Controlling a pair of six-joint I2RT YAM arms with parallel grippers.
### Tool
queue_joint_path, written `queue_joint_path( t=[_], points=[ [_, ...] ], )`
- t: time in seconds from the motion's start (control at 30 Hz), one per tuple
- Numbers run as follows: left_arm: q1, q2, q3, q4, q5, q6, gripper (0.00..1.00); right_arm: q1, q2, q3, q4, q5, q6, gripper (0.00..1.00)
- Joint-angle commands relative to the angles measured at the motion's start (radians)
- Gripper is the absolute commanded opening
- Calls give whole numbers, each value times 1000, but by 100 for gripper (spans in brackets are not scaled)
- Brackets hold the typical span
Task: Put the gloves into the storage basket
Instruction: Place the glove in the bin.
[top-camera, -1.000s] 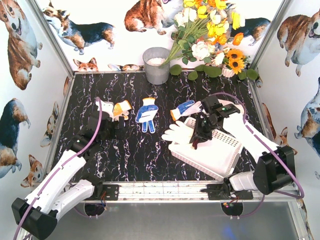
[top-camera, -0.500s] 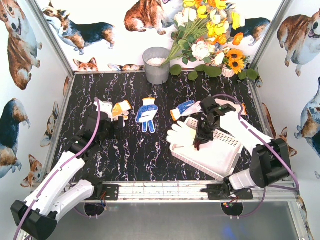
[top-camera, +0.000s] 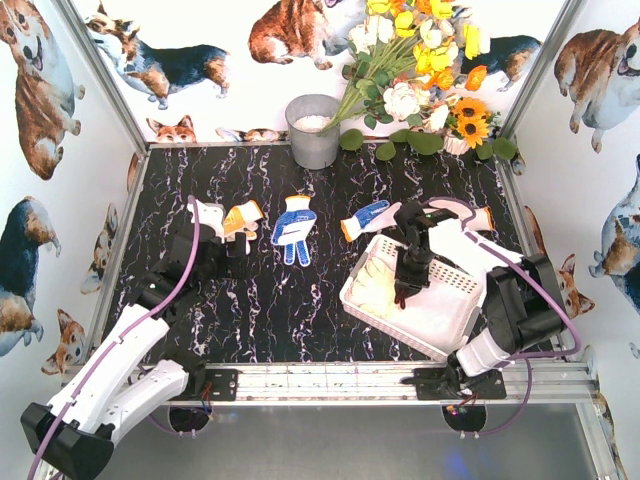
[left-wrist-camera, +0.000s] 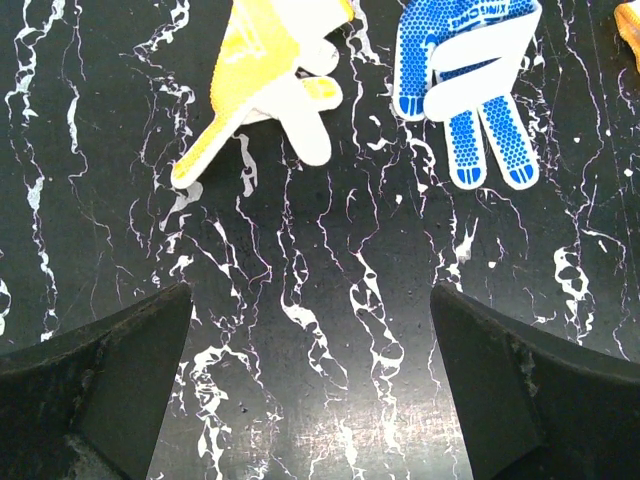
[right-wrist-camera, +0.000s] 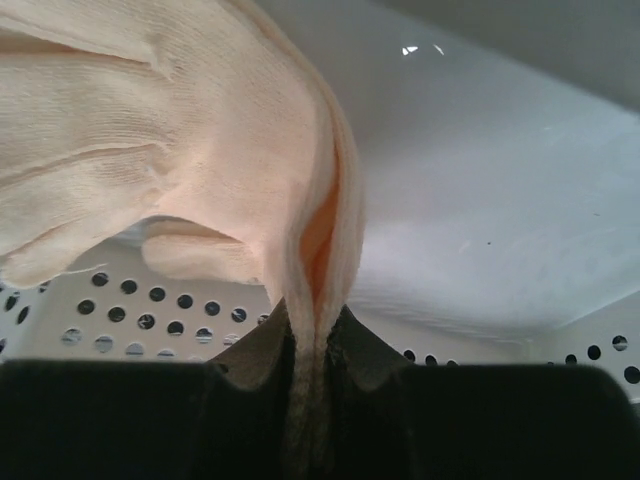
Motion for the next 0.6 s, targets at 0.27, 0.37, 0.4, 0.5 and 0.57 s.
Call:
queue_joint_path(
  t=[0.27, 0.37, 0.4, 0.5, 0.57],
  points=[
    [14, -17, 1, 21, -20, 16, 100, -13, 23, 29, -113, 146, -4, 0],
    [14, -19, 1, 21, -18, 16, 100, -22, 27, 27, -123, 156, -7, 0],
    [14, -18, 1, 22, -17, 18, 100, -24, 28, 28, -125, 158, -8, 0],
    [14, -17, 1, 22, -15, 19, 100, -31, 25, 27, -137, 165, -9, 0],
    [14, -21, 1, 21, -15, 18, 100, -36, 16, 19, -145, 170, -11, 0]
  ],
)
